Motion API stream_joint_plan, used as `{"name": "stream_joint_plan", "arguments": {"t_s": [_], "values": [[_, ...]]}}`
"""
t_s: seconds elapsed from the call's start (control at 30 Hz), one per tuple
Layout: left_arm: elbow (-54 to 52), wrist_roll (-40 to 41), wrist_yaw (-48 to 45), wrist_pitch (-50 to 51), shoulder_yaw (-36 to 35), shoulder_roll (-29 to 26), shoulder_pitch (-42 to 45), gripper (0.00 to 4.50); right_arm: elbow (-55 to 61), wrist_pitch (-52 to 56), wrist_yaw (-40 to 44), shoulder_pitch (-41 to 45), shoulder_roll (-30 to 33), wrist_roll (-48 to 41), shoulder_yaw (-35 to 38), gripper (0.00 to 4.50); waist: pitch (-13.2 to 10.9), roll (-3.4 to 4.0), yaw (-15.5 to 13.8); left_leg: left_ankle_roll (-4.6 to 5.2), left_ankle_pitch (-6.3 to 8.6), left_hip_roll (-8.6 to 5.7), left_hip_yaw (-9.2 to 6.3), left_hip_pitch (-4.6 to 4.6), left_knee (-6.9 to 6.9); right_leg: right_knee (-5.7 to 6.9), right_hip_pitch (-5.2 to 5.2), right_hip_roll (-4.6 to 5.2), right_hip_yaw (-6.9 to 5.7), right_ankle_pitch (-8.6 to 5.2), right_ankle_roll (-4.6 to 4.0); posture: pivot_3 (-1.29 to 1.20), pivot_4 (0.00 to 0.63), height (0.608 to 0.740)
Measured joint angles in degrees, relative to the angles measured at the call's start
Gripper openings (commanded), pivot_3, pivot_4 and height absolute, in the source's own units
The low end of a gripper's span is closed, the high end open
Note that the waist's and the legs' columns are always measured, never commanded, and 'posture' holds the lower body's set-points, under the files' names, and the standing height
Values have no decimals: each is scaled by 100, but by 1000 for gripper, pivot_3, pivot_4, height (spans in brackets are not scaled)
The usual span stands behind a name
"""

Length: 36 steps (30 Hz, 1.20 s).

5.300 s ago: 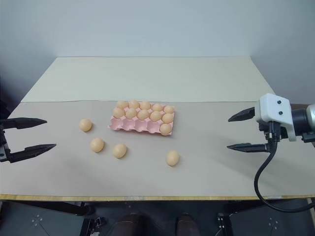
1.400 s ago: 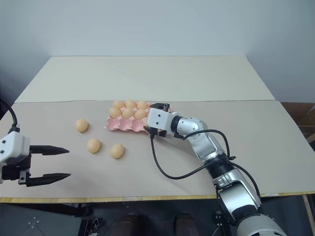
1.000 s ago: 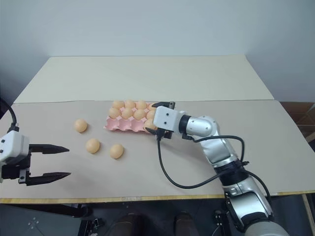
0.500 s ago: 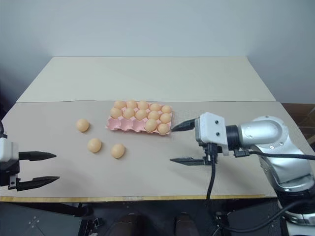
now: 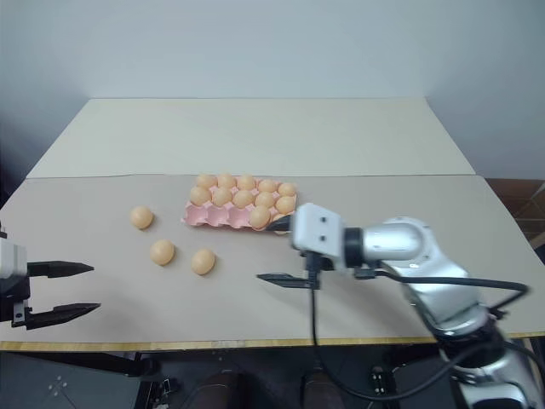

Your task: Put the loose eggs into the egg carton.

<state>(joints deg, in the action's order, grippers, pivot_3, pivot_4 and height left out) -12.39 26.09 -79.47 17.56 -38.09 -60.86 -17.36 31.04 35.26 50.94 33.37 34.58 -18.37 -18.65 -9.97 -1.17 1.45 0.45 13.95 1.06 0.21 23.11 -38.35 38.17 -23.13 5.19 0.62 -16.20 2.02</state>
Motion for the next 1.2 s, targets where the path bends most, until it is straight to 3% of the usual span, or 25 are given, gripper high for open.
{"name": "stream_joint_plan", "arguments": {"t_s": [0.13,0.33,0.87,0.97,1.1,1.2], "values": [[-28,-2,15,0,9,24,-44,3729,-639,30,-469,350,-889,652,-972,4476,2,-4,-3,0,0,-4,0,6,-1,-1,-3,3,-2,0,0,0,150,740],[-83,-2,60,1,15,62,-86,3729,-2218,-238,-1061,952,-2102,1645,-1799,4476,14,-23,8,-3,-2,-3,-2,0,-1,7,-4,1,-5,1,-1,0,150,740],[-188,-5,115,1,16,63,-147,3729,-3812,-922,-1129,1100,-2804,2557,-2094,4476,22,-36,104,-4,-2,-2,-4,-2,5,10,-7,-1,-4,1,-1,0,150,740],[-189,-6,123,1,16,63,-147,3729,-3883,-967,-1139,1087,-2857,2628,-2087,3888,22,-36,106,-4,-2,-2,-4,-2,6,10,-8,0,-4,1,-2,0,150,740],[-189,-16,127,0,16,62,-143,3729,-3916,-981,-1126,1088,-2921,2660,-2056,2628,22,-36,106,-4,-2,-2,-4,-2,6,10,-8,0,-4,1,-2,0,150,740],[-189,-20,127,-1,23,61,-132,3729,-3915,-982,-1103,1087,-2932,2677,-2031,2601,22,-36,105,-4,-2,-2,-5,-2,6,10,-8,1,-4,2,-2,0,150,740]]}}
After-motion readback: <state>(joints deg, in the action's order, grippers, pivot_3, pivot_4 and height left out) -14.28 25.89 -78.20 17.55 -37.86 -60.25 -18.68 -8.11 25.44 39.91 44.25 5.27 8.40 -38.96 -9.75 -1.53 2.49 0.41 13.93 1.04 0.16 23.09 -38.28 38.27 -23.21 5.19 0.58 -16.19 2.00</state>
